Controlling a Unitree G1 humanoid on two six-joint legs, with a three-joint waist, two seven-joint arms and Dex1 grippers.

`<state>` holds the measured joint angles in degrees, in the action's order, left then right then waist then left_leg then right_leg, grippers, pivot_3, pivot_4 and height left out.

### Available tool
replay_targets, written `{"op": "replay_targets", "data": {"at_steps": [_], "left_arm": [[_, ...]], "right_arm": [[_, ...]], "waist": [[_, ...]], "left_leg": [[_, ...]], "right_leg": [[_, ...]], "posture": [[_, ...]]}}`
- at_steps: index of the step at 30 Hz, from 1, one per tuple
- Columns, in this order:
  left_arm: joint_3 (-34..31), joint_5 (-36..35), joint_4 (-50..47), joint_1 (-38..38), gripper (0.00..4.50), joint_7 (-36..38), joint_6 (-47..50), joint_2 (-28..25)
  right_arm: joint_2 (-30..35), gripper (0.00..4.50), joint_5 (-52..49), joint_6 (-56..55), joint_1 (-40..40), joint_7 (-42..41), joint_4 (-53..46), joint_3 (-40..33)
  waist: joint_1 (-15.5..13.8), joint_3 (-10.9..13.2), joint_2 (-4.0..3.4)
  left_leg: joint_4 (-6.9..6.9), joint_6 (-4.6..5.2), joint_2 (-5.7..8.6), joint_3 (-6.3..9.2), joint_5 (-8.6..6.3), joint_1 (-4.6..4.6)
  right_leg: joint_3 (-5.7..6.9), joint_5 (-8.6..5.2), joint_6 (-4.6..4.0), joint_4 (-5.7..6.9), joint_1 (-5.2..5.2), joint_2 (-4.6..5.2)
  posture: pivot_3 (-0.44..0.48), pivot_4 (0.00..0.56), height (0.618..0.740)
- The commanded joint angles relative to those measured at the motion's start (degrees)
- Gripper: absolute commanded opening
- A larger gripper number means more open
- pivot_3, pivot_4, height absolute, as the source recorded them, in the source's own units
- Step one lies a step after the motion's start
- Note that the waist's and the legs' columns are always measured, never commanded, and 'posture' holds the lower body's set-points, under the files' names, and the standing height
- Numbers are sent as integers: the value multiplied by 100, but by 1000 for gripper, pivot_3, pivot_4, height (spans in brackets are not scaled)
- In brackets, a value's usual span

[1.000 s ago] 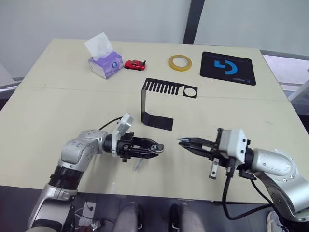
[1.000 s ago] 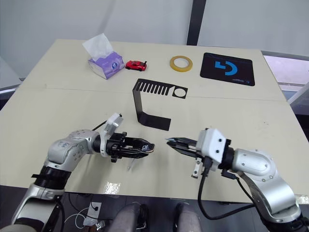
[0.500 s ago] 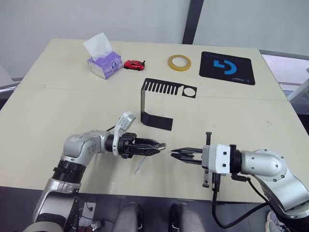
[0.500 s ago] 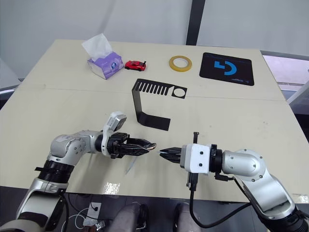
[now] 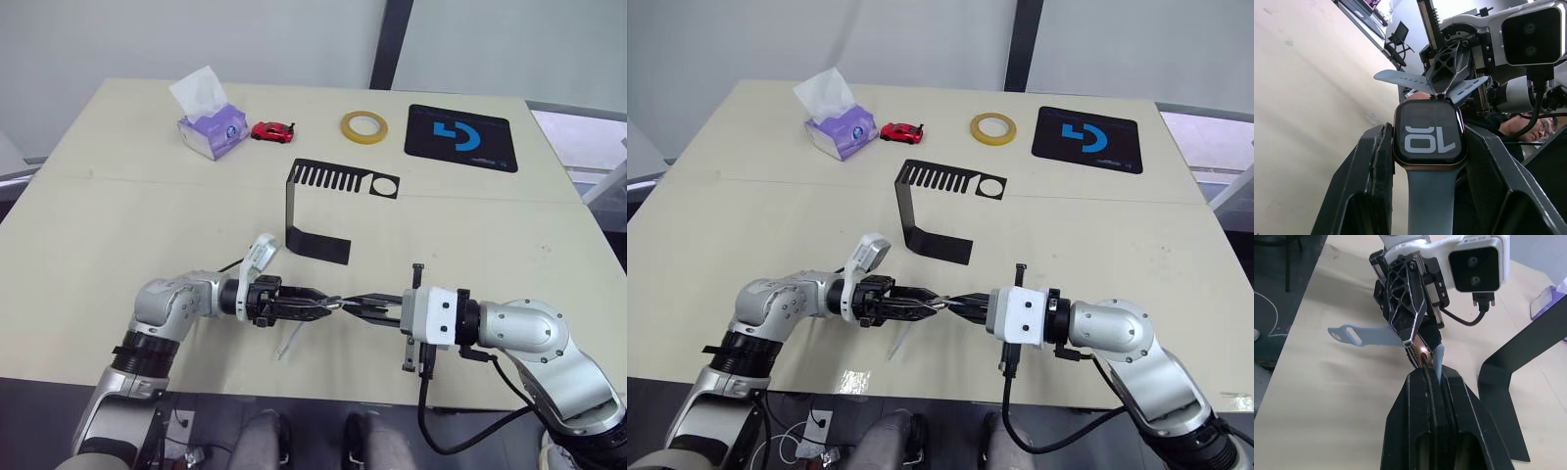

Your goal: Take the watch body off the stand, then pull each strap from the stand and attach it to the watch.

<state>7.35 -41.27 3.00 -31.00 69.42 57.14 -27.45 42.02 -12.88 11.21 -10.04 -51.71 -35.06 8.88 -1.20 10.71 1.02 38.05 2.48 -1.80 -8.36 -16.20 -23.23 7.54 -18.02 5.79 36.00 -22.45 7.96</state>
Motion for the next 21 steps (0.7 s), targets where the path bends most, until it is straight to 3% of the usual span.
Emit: {"op": "replay_targets", "data": {"at_steps": [1,21], "left_arm": [[-115,-176,-213,-4,1692,-35,26,53],[-207,-215,-177,49,1692,-151,192,77]], "right_arm": [[-54,0,22,-136,11,7,-26,16],[-68,0,-22,-657,131,-118,124,-137]], "waist": [[1,0,0],[4,0,0]], "left_leg": [[0,0,0,0,0,0],[0,0,0,0,0,0]], "right_leg": [[0,0,0,0,0,0],[0,0,0,1,0,-1]], "posture": [[0,150,740],[0,150,740]]}}
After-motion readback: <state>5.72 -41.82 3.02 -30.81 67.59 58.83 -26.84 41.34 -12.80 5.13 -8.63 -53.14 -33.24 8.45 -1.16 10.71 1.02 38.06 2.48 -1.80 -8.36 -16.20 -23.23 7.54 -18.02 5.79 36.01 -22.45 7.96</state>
